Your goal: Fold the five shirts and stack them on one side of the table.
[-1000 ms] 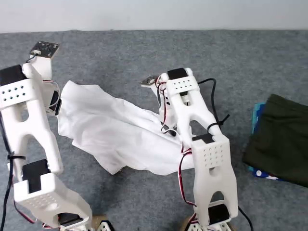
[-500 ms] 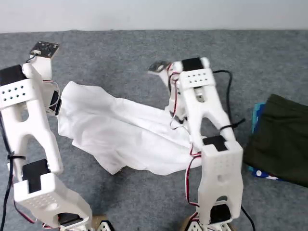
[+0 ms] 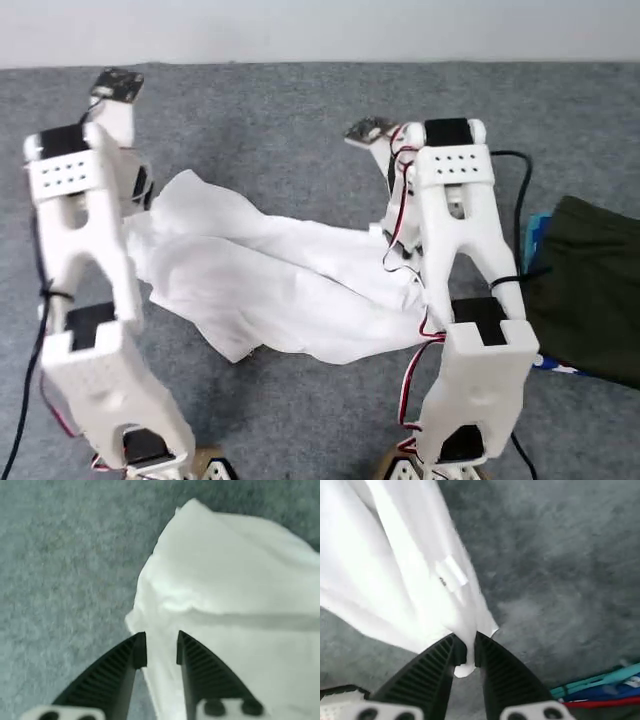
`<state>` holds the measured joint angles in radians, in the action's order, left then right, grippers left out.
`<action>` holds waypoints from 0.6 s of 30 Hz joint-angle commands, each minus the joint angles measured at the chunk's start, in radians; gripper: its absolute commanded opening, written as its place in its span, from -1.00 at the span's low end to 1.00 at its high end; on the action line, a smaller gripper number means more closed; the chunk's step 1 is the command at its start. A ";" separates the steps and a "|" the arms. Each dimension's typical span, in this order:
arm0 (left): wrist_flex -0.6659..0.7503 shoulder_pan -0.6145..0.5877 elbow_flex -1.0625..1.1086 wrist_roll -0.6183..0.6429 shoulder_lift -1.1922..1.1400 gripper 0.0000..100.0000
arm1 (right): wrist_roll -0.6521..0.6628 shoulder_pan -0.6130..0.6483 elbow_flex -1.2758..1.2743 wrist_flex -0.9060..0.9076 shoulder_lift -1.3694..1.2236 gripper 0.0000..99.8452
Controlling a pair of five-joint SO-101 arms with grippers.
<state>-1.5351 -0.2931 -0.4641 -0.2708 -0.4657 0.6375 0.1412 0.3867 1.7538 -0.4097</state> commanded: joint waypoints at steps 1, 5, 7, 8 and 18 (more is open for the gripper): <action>-0.021 0.051 -0.208 0.015 -0.118 -0.77 | 0.008 -0.013 -0.018 0.033 0.068 -0.98; -0.078 0.089 -0.429 0.015 -0.299 -0.70 | 0.008 -0.007 -0.043 0.031 0.067 -0.98; -0.103 0.107 -0.535 0.015 -0.387 -0.62 | 0.008 -0.004 -0.043 0.031 0.067 -0.98; -0.114 0.117 -0.584 0.015 -0.427 -0.60 | 0.008 -0.002 -0.043 0.031 0.067 -0.98; -0.226 0.068 -0.742 0.011 -0.655 -0.86 | 0.005 -0.010 -0.043 0.041 0.077 -0.98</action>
<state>-1.7269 -0.1811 -1.1914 -0.2631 -1.1515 0.6375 0.1412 0.3376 1.7538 -0.4097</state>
